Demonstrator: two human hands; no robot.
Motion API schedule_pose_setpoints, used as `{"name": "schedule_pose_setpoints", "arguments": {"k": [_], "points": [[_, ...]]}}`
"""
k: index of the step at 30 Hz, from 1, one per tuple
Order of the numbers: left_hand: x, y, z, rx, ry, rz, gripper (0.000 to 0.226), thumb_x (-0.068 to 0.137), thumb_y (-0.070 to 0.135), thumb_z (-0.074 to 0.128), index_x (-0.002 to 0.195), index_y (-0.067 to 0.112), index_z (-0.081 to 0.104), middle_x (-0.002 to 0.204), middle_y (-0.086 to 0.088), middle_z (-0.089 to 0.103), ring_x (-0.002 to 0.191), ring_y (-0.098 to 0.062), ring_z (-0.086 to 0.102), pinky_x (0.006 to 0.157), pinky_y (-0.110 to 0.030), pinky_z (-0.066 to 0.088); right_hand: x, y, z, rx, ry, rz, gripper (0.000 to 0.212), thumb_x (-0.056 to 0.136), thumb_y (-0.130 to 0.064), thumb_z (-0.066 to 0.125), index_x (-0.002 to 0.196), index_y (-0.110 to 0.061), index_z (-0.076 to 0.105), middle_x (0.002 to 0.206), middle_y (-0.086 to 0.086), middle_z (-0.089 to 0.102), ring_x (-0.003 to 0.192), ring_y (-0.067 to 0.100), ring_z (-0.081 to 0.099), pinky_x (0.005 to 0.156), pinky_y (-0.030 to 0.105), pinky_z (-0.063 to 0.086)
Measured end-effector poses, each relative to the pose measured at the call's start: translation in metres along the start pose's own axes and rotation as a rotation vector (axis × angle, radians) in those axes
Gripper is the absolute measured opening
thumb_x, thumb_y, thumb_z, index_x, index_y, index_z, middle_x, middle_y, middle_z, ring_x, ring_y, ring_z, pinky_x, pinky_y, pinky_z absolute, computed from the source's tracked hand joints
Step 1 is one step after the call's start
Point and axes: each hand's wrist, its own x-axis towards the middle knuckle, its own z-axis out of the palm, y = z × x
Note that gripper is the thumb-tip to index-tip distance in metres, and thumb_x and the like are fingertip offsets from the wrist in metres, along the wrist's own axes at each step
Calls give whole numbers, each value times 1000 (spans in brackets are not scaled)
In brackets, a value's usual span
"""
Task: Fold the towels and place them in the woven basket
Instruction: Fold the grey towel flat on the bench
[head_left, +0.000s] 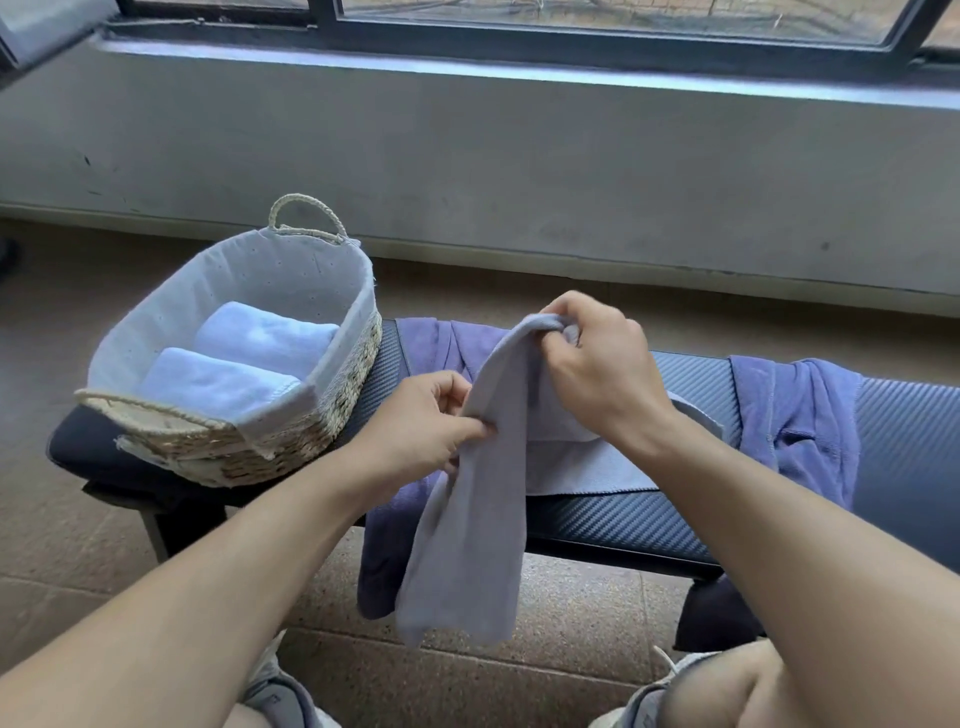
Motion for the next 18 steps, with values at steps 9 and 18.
{"name": "schedule_pose_setpoints", "arguments": {"k": [9,18], "points": [[3,-6,-2,163,247,70,37,98,36,62,73,9,60,57,2,54,54,-16,51,61,-37,54,22,14,-6,78,11,142,24,86,-31,63,109,-34,59,99,-10,68,101,20,63,87,37,51],[-3,-4,-32,263,-8,-182,24,82,38,82,91,17,73,77,1,69,62,-15,63,52,-26,50,27,45,-20,-571,-464,274,79,76,-43,76,145,-27,44,139,2,57,126,27,53,102,43,48]]}}
